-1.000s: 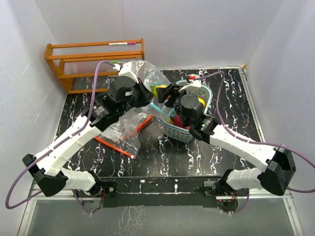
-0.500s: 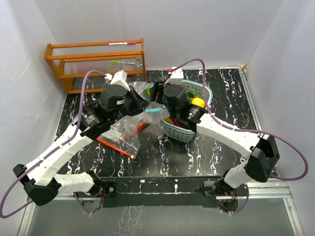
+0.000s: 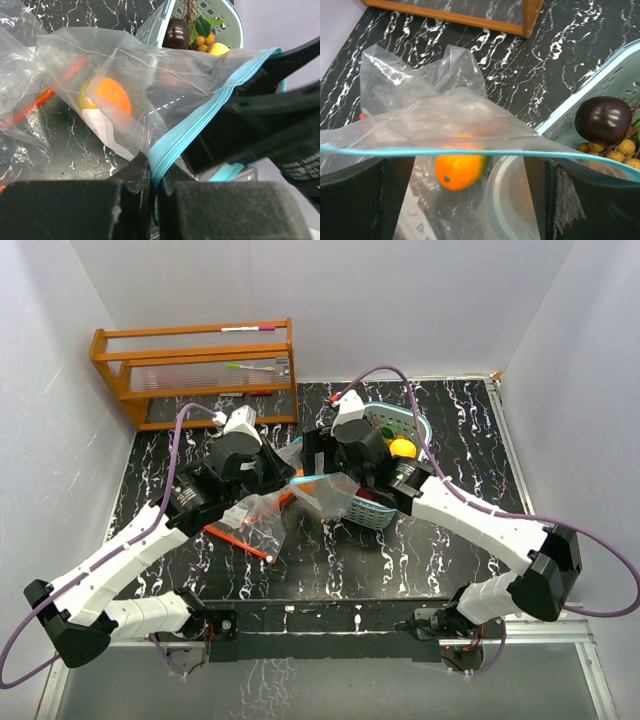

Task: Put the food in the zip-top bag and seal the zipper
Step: Place the fake fruit in the zipper food storage bag, then pick up the fake fruit from the bin.

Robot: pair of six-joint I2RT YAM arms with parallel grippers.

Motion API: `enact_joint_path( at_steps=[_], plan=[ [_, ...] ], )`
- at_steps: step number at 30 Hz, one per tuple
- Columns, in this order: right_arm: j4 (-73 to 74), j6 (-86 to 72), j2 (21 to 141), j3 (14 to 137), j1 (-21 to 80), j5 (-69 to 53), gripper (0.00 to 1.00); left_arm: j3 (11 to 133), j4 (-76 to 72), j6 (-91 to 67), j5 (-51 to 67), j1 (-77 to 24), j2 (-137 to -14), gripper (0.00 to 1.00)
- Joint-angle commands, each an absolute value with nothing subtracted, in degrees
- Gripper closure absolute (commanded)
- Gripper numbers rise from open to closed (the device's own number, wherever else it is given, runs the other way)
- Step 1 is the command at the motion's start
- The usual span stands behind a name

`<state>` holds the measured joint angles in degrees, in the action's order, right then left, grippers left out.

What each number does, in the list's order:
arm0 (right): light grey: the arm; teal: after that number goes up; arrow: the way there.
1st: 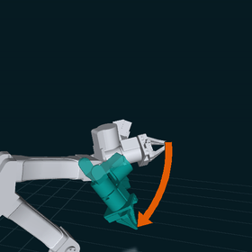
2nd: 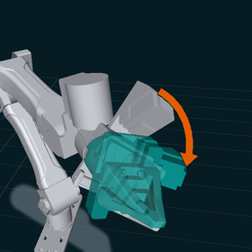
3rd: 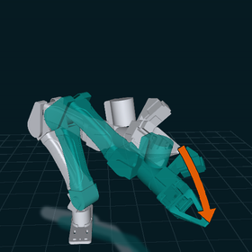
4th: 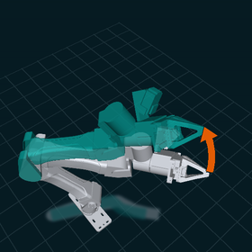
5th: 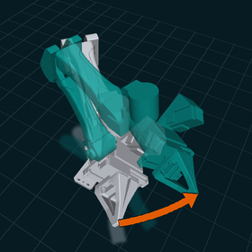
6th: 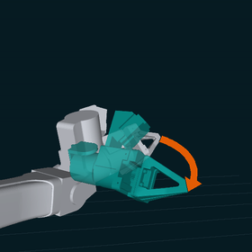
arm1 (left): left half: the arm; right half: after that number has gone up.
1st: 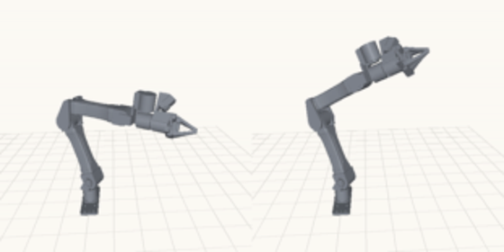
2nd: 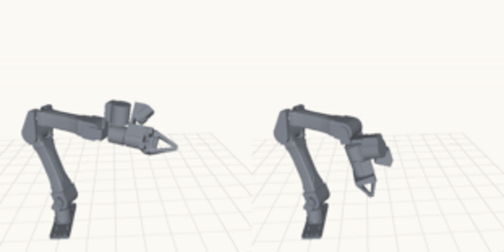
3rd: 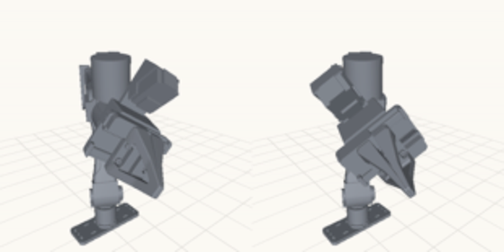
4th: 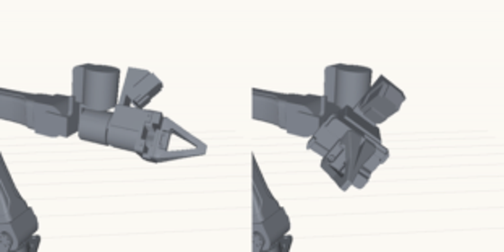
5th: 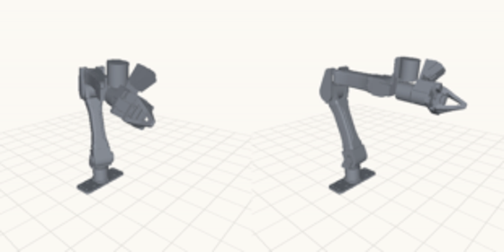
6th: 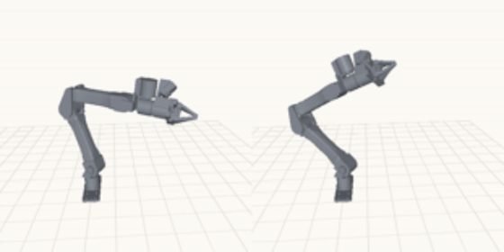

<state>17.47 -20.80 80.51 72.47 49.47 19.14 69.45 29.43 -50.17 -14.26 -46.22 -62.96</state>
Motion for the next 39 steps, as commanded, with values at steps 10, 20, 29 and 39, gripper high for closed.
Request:
enact_joint_path(
  at_steps=[10,20,29,39],
  plan=[
    [11.66,-16.32,66.41,70.42,48.96,-3.67,0.06,68.11,29.84,-48.71,-18.85,-46.05,-60.79,1.0],
    [1.52,-21.23,60.02,66.0,48.93,-3.52,0.04,68.48,28.69,-48.81,-17.58,-46.01,-61.63,1.0],
    [23.78,-20.3,67.08,76.13,46.14,40.17,0.01,69.2,32.22,-48.58,-19.22,-46.0,-58.9,1.0],
    [32.92,-26.07,77.56,77.03,31.14,32.71,0.01,68.02,34.33,-49.22,-20.1,-46.03,-56.03,1.0]
  ],
)
